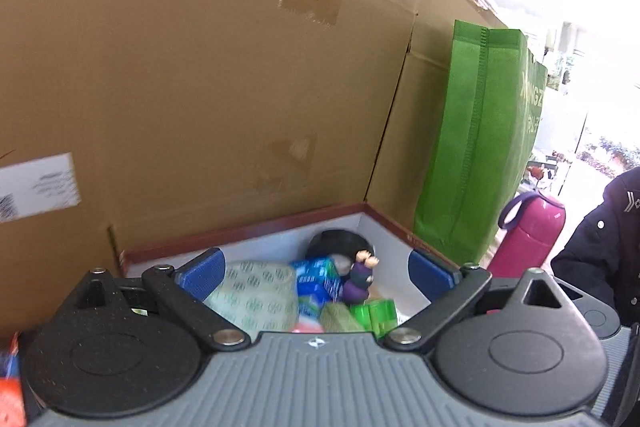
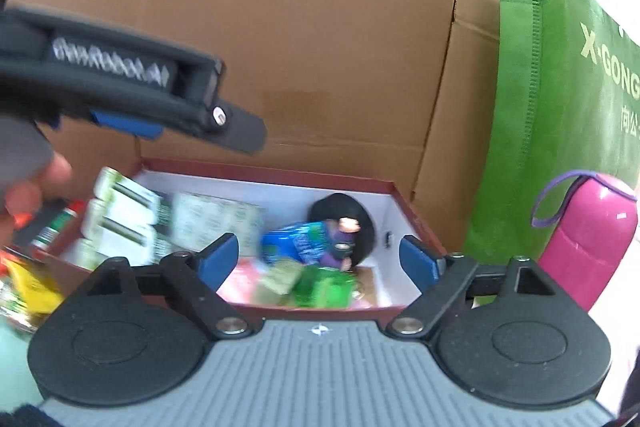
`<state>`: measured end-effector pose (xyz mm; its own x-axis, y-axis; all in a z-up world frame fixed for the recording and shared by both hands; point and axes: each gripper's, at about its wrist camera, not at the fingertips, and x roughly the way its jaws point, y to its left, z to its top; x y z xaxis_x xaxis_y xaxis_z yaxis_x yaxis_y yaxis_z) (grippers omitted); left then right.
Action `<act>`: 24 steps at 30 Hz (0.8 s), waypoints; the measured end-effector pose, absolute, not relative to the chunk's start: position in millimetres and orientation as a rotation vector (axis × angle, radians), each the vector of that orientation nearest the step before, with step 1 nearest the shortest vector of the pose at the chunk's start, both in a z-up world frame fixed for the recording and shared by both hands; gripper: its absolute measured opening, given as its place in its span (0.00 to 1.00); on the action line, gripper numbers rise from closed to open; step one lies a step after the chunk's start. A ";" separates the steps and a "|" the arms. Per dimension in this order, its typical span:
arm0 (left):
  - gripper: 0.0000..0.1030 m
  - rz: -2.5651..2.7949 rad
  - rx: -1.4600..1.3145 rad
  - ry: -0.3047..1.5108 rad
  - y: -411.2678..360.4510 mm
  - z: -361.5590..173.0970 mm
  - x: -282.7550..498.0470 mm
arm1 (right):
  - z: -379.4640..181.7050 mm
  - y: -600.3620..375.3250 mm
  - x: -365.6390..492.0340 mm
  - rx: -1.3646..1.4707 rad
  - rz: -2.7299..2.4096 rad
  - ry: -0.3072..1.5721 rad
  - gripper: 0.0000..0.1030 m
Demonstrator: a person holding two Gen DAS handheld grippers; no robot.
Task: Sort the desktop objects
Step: 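Move both grippers back to the table toward the clear bag and olive box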
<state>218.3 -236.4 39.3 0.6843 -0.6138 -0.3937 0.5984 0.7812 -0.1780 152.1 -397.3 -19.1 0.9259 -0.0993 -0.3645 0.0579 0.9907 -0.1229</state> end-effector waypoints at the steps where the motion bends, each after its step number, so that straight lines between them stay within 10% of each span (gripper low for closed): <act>1: 0.98 -0.677 -0.039 0.451 -230.2 39.9 211.6 | -17.5 -393.1 147.7 -0.096 -0.083 0.387 0.87; 24: 0.98 -0.252 -0.004 0.497 -72.9 42.1 76.5 | -15.0 -256.3 45.6 -0.039 0.123 0.417 0.92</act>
